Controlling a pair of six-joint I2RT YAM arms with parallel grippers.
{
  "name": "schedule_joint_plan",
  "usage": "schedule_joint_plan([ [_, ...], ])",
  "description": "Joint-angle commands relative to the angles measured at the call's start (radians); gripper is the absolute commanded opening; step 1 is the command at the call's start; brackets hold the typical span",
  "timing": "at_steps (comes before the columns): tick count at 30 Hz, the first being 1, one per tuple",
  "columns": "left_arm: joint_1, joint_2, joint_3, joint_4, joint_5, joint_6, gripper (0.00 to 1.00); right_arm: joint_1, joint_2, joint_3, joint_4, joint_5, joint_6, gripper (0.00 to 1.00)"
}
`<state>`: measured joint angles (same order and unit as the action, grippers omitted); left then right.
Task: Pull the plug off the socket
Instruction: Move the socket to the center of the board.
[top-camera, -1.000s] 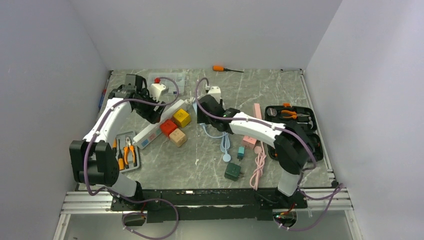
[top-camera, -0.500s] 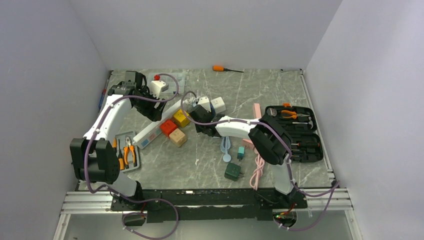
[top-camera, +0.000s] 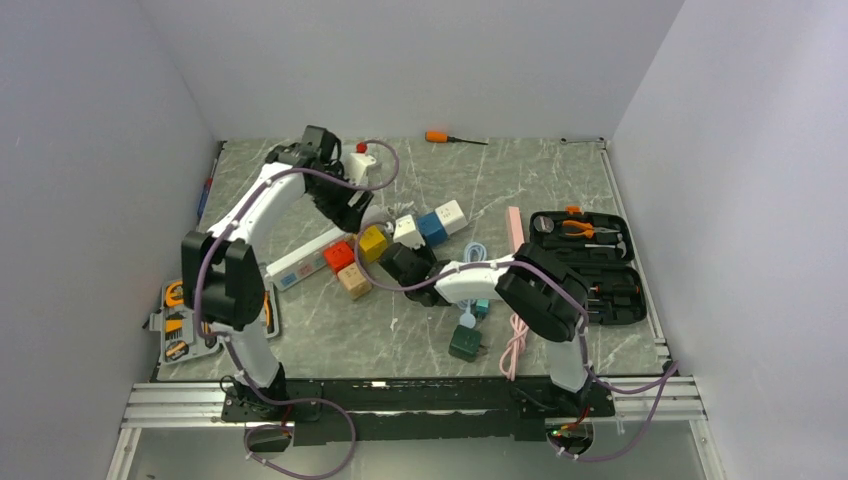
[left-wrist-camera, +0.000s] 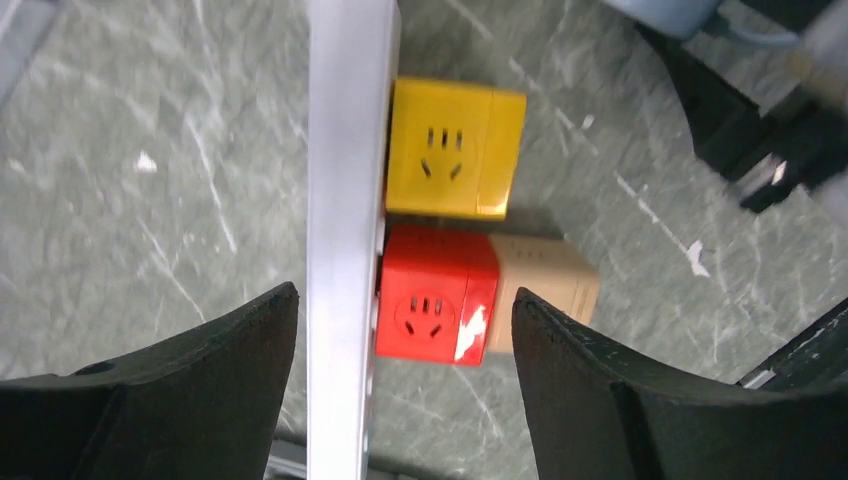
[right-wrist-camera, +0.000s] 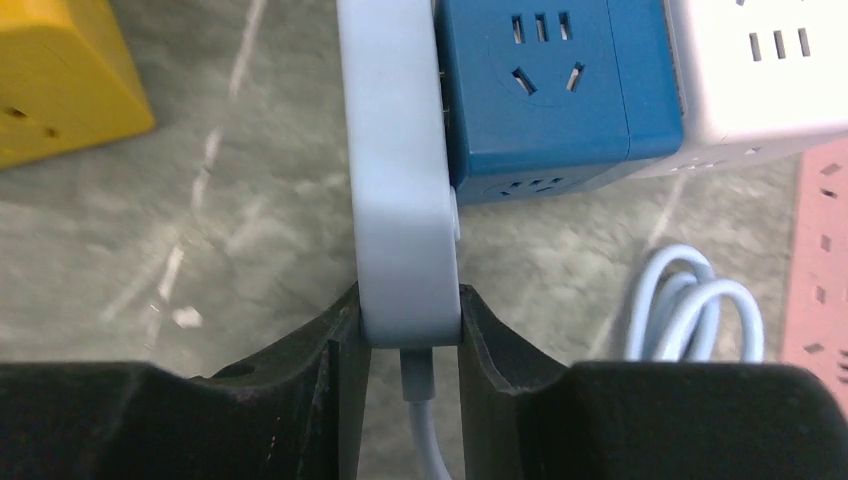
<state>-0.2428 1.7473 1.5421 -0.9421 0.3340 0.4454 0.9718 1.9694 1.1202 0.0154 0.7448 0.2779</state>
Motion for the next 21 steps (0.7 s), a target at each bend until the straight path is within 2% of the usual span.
schedule_joint_plan([
  [1, -0.026, 0.1, 0.19, -0.049, 0.045, -0.043, 0.8, 0.034, -0.086, -0.085, 0.113, 0.238, -0.123, 0.01],
  [5, -0.047, 0.191, 0.319, -0.074, 0.03, -0.036, 0.8, 0.088, -0.065, -0.121, 0.14, 0.332, -0.203, 0.04],
  [9, -0.076, 0.26, 0.411, -0.088, 0.026, -0.027, 0.8, 0.144, 0.018, -0.096, 0.09, 0.389, -0.206, 0.09],
  [17, -0.158, 0.373, 0.508, -0.164, 0.074, 0.022, 0.8, 0.214, 0.123, -0.029, -0.127, 0.518, -0.036, 0.1],
  [21, -0.182, 0.414, 0.532, -0.204, 0.091, 0.046, 0.8, 0.222, 0.166, 0.015, -0.256, 0.65, 0.097, 0.03],
])
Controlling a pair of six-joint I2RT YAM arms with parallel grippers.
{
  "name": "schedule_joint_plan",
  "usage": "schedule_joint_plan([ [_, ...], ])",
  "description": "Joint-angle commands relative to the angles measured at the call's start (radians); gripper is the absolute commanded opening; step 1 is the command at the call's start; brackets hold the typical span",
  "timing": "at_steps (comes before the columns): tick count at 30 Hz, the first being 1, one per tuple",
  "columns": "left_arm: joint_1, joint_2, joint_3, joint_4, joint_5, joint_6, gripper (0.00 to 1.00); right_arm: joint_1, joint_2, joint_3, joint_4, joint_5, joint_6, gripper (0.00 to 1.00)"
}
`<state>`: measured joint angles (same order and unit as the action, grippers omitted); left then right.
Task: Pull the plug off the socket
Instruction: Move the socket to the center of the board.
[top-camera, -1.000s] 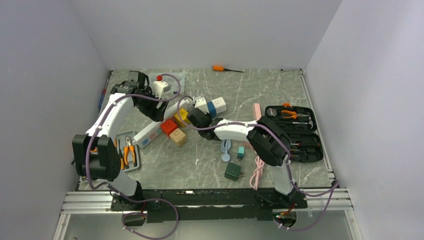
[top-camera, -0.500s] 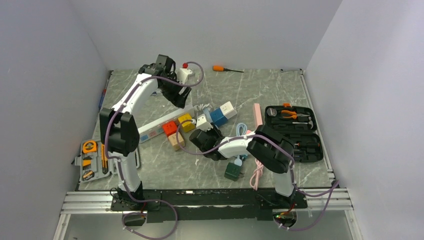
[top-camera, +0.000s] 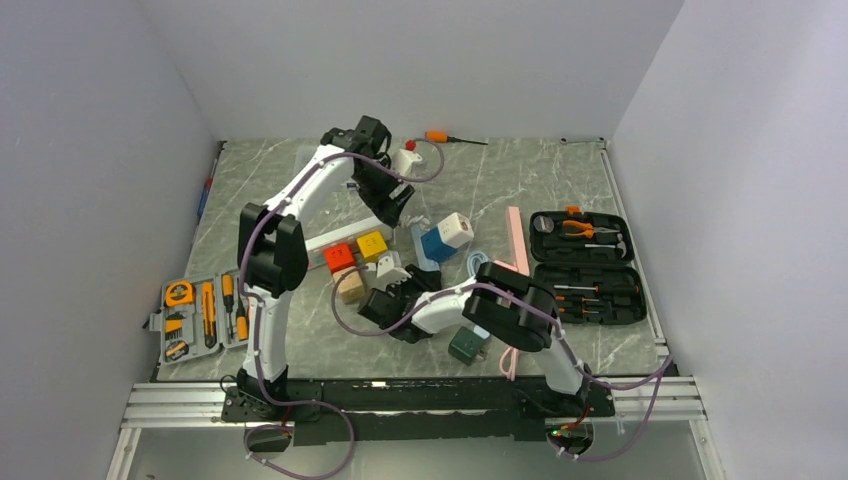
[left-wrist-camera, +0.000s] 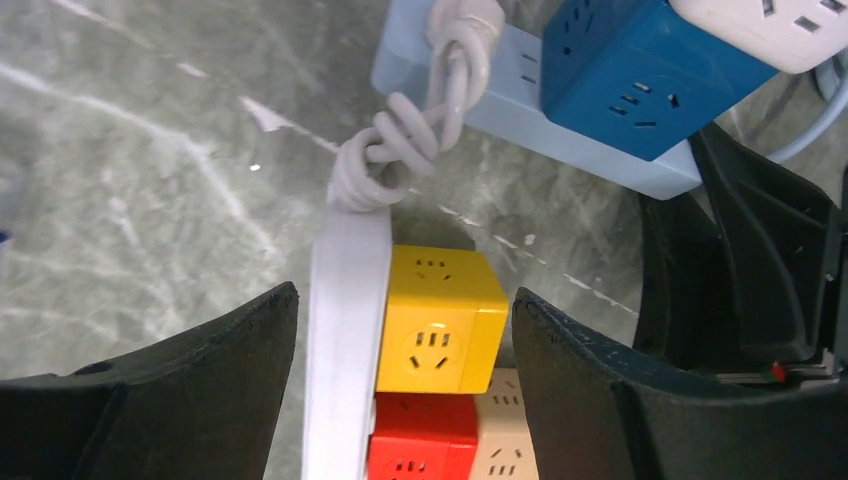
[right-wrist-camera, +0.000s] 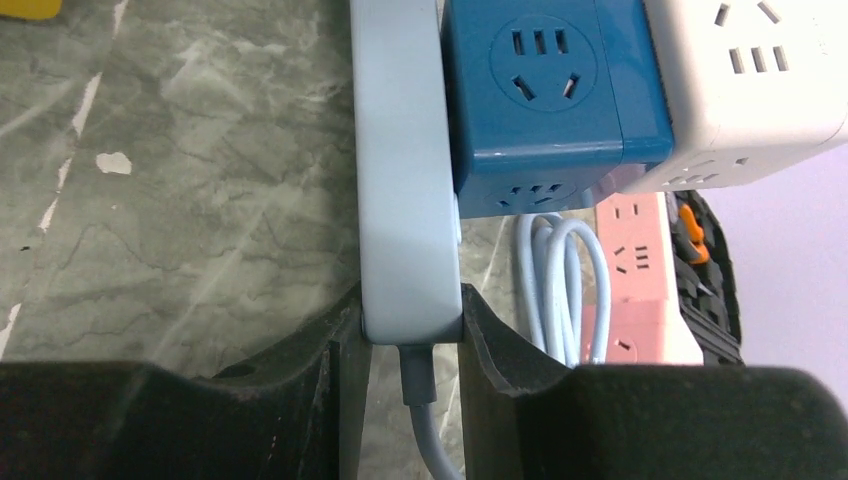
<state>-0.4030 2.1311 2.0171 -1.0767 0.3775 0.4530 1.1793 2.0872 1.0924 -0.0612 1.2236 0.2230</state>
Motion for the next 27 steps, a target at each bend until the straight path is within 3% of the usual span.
schedule_joint_plan([
  [1, -0.022, 0.039, 0.068, -0.076, 0.056, 0.041, 0.8, 0.015, 0.058, 0.06, -0.231, 0.201, 0.208, 0.0],
  [2, -0.022, 0.048, 0.081, -0.085, 0.066, 0.044, 0.8, 0.015, 0.081, 0.087, -0.302, 0.232, 0.291, 0.0],
  [4, -0.022, 0.067, 0.117, -0.112, 0.098, 0.06, 0.81, 0.016, 0.139, 0.181, -0.637, 0.291, 0.564, 0.0],
  [7, -0.022, 0.089, 0.171, -0.143, 0.156, 0.104, 0.83, 0.018, 0.327, 0.418, -1.402, 0.376, 1.315, 0.0],
  [12, -0.028, 0.093, 0.173, -0.122, 0.227, 0.206, 0.93, 0.022, 0.371, 0.45, -1.439, 0.401, 1.344, 0.0],
  [20, -0.054, 0.164, 0.255, -0.161, 0.301, 0.271, 0.97, 0.026, 0.328, 0.439, -1.438, 0.395, 1.387, 0.0],
  [27, -0.061, 0.136, 0.255, -0.137, 0.369, 0.286, 0.99, 0.044, 0.352, 0.477, -1.438, 0.421, 1.373, 0.0],
])
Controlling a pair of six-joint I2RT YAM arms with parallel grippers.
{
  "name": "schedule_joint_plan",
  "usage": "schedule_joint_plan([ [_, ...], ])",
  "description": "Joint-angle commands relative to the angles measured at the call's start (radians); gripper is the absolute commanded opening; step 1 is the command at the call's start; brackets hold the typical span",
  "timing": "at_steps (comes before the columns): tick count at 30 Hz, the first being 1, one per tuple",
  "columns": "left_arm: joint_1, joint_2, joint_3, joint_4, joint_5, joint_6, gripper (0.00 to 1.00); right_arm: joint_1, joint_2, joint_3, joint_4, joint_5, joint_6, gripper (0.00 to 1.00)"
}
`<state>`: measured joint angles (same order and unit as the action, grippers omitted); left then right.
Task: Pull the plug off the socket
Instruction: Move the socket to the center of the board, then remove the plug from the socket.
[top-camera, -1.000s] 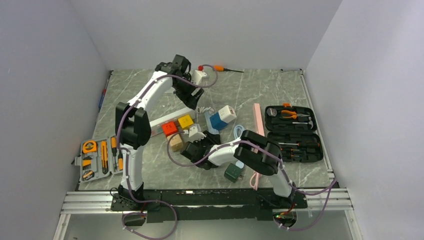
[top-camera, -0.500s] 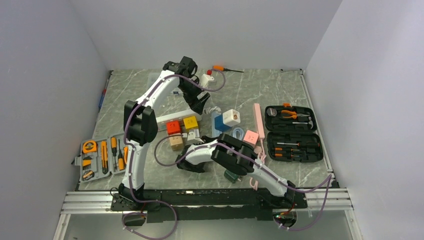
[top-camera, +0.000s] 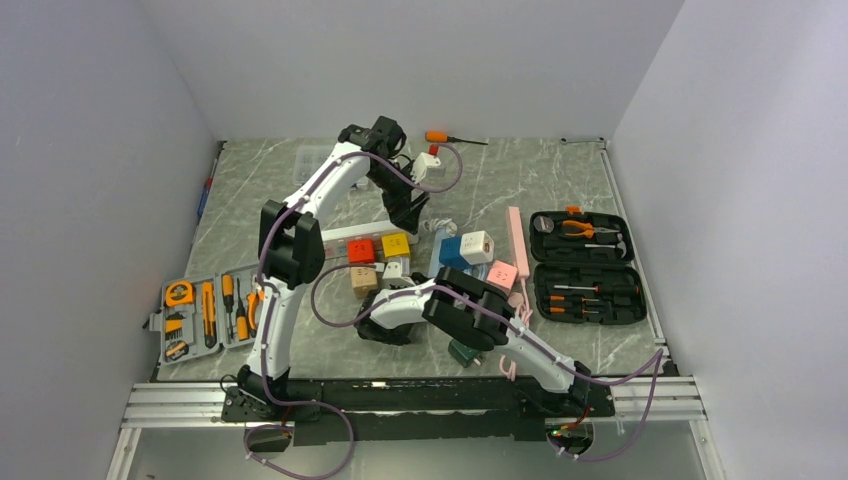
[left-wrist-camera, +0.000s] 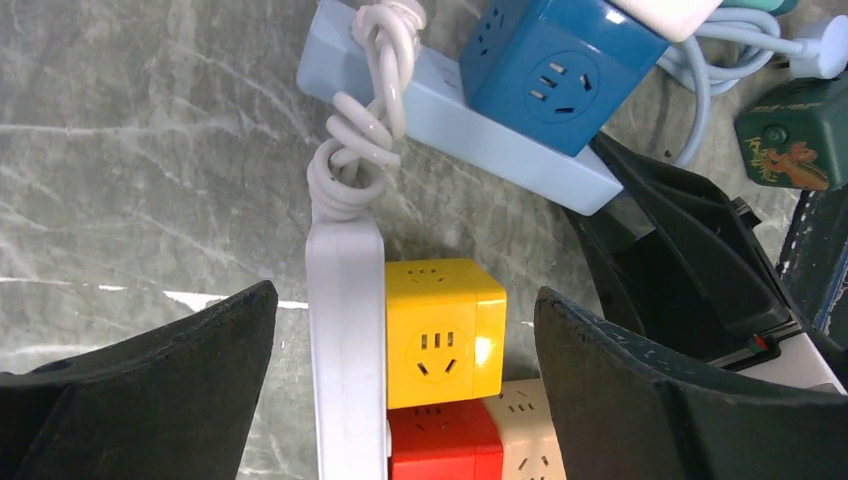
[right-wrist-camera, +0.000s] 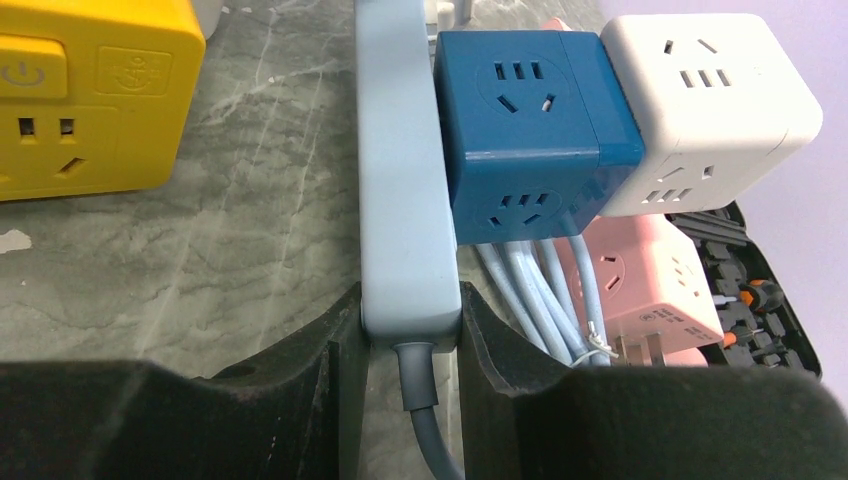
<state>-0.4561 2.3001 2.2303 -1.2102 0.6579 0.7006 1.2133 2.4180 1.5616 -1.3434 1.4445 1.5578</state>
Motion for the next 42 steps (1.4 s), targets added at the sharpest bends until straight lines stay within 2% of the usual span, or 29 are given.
schedule_joint_plan([
  [1, -0.009, -0.037, 0.039, 0.002, 0.096, 0.033, 0.99, 0.011, 0.021, 0.006, -0.156, 0.2, 0.043, 0.0],
  [4, -0.012, -0.046, 0.027, 0.027, 0.093, 0.008, 0.99, 0.009, 0.019, 0.015, -0.156, 0.183, 0.035, 0.02],
  [7, -0.008, -0.057, 0.013, 0.032, 0.069, -0.012, 0.99, 0.011, -0.003, 0.017, -0.157, 0.15, 0.009, 0.17],
  [9, -0.002, -0.079, -0.016, 0.035, 0.054, -0.019, 0.99, 0.01, -0.015, 0.005, -0.157, 0.132, 0.004, 0.31],
  [12, 0.011, -0.128, -0.075, 0.054, 0.028, -0.031, 1.0, 0.009, -0.013, 0.009, -0.155, 0.098, -0.001, 0.63],
  [14, 0.019, -0.155, -0.097, 0.053, 0.007, -0.035, 0.99, 0.012, -0.01, 0.016, -0.153, 0.077, 0.001, 0.73],
  [17, 0.035, -0.18, -0.1, 0.034, -0.005, -0.042, 0.99, 0.015, -0.041, 0.023, -0.098, 0.041, -0.062, 0.79],
  [19, 0.054, -0.195, -0.106, 0.031, -0.01, -0.056, 0.99, 0.016, -0.12, -0.014, 0.096, -0.01, -0.261, 0.82],
  [20, 0.062, -0.204, -0.11, 0.031, -0.018, -0.06, 0.99, 0.015, -0.193, -0.071, 0.309, -0.06, -0.46, 0.83],
  [21, 0.072, -0.212, -0.112, 0.029, -0.027, -0.065, 0.99, 0.015, -0.29, -0.163, 0.597, -0.146, -0.7, 0.93],
  [22, 0.081, -0.22, -0.112, 0.03, -0.035, -0.071, 0.99, 0.006, -0.414, -0.289, 0.878, -0.267, -0.933, 0.99],
  [23, 0.094, -0.229, -0.112, 0.03, -0.034, -0.078, 0.99, 0.001, -0.528, -0.391, 1.101, -0.373, -1.09, 1.0],
  [24, 0.109, -0.238, -0.112, 0.03, -0.03, -0.088, 1.0, -0.001, -0.605, -0.436, 1.18, -0.42, -1.134, 1.0],
  [26, 0.133, -0.258, -0.112, 0.031, -0.027, -0.101, 0.99, 0.004, -0.653, -0.362, 1.079, -0.417, -1.108, 1.0],
  [28, 0.148, -0.273, -0.113, 0.024, -0.035, -0.1, 0.99, 0.02, -0.673, -0.272, 1.033, -0.414, -1.161, 1.0],
  [30, 0.153, -0.29, -0.126, 0.019, -0.042, -0.096, 1.0, 0.029, -0.715, -0.241, 1.049, -0.459, -1.215, 1.0],
  [35, 0.156, -0.33, -0.183, 0.05, -0.027, -0.1, 0.99, 0.014, -0.818, -0.079, 0.847, -0.592, -1.183, 1.0],
  [37, 0.148, -0.32, -0.173, 0.047, -0.007, -0.113, 0.99, -0.06, -0.873, -0.023, 0.75, -0.68, -1.138, 1.0],
  [39, 0.129, -0.295, -0.15, 0.035, 0.008, -0.12, 0.99, -0.159, -0.939, 0.006, 0.68, -0.839, -1.093, 1.0],
  [42, 0.063, -0.252, -0.128, 0.026, 0.015, -0.114, 0.99, -0.355, -1.039, -0.021, 0.65, -1.015, -1.065, 1.0],
])
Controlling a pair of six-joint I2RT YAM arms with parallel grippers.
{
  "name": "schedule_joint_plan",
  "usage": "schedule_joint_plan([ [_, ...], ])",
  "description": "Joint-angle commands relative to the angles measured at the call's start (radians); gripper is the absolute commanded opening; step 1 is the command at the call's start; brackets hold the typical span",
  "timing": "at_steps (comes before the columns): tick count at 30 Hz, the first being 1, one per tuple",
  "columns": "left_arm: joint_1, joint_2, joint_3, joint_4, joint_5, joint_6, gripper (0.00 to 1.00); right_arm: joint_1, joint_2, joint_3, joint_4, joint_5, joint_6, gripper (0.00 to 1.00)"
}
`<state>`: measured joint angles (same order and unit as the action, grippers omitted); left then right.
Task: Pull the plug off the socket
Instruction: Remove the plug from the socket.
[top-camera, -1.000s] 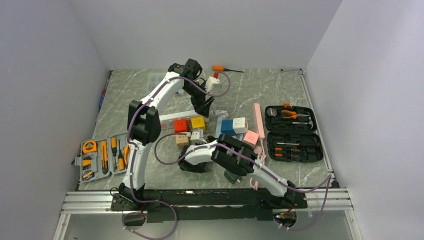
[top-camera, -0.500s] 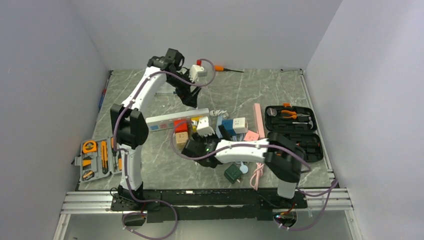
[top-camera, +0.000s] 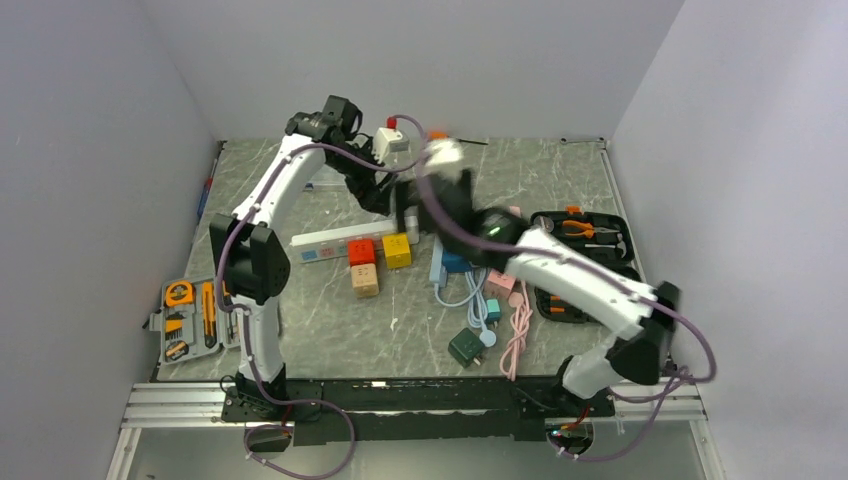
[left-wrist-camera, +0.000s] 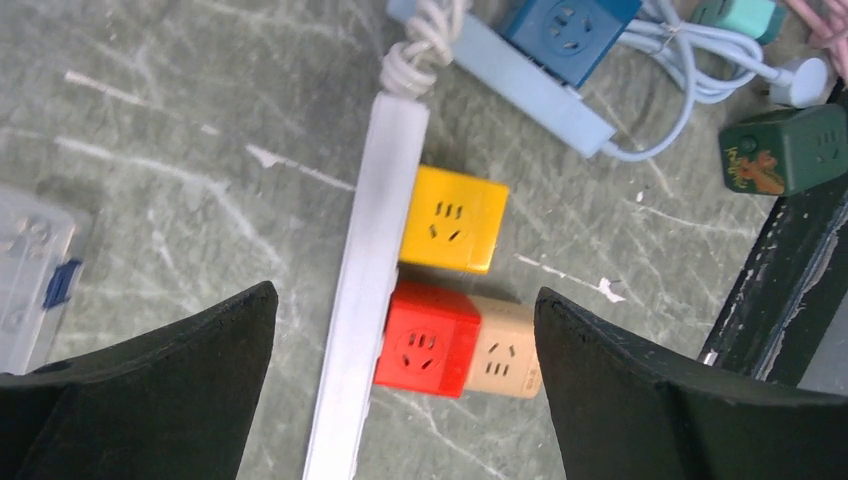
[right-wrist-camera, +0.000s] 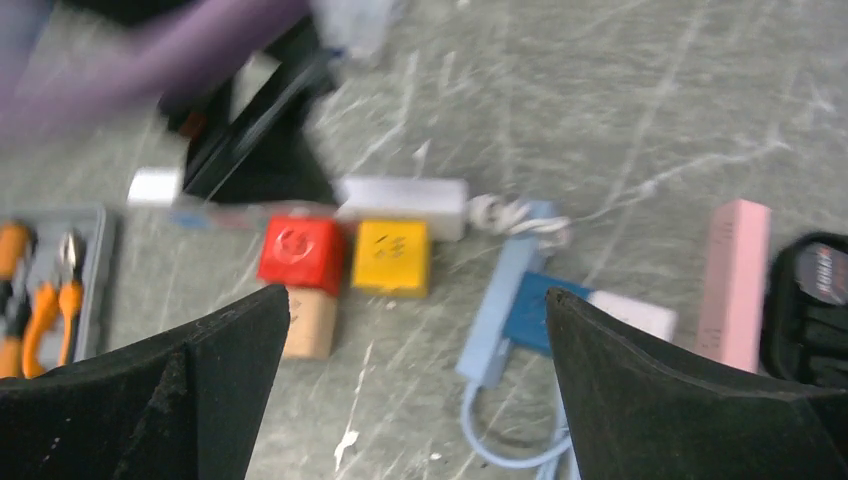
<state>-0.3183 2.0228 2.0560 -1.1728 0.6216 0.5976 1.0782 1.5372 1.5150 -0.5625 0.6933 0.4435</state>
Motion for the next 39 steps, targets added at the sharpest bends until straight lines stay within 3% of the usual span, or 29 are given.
schedule_joint_plan([
  [1, -0.095, 0.038, 0.053, -0.011, 0.047, -0.006, 0.99, -0.268, -0.183, 0.013, -0.137, -0.293, 0.054, 0.99],
  [9, -0.231, 0.145, 0.172, 0.027, 0.043, 0.11, 0.99, -0.675, -0.265, -0.159, -0.15, -0.631, 0.111, 0.98],
  [13, -0.309, 0.143, 0.103, 0.131, -0.024, 0.207, 0.99, -0.756, -0.263, -0.262, -0.133, -0.698, 0.125, 0.98],
  [17, -0.357, 0.224, 0.153, 0.137, -0.099, 0.266, 0.99, -0.829, -0.274, -0.363, -0.1, -0.766, 0.135, 0.98],
  [20, -0.357, 0.249, 0.17, 0.155, -0.099, 0.252, 0.99, -0.875, -0.286, -0.453, -0.052, -0.84, 0.138, 0.98],
  [27, -0.314, 0.162, 0.056, 0.2, -0.087, 0.24, 1.0, -0.903, -0.266, -0.615, 0.158, -0.998, 0.196, 1.0],
  [32, -0.275, 0.119, 0.018, 0.19, -0.073, 0.215, 0.99, -0.918, -0.2, -0.63, 0.293, -1.047, 0.228, 1.0],
  [39, -0.243, 0.062, -0.047, 0.206, -0.047, 0.177, 0.99, -0.922, -0.107, -0.618, 0.345, -1.046, 0.224, 0.99],
])
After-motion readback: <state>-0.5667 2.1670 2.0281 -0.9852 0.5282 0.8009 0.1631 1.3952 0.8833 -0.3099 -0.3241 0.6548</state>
